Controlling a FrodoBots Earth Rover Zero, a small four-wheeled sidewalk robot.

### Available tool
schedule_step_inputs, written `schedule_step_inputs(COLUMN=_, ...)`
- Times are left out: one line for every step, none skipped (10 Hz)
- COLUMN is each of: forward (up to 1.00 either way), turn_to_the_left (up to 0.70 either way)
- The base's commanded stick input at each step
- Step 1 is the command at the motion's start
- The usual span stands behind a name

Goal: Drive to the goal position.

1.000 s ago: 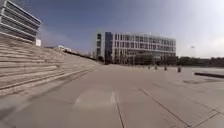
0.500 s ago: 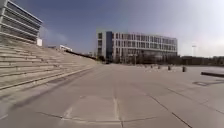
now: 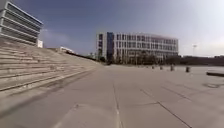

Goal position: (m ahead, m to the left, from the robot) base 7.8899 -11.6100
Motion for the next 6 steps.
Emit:
schedule_step_inputs(forward=0.7, turn_to_the_left=0.0)
schedule_step_inputs(forward=0.7, turn_to_the_left=0.0)
schedule_step_inputs(forward=0.7, turn_to_the_left=0.0)
schedule_step_inputs(forward=0.7, turn_to_the_left=0.0)
schedule_step_inputs(forward=0.7, turn_to_the_left=0.0)
schedule_step_inputs(forward=0.7, turn_to_the_left=0.0)
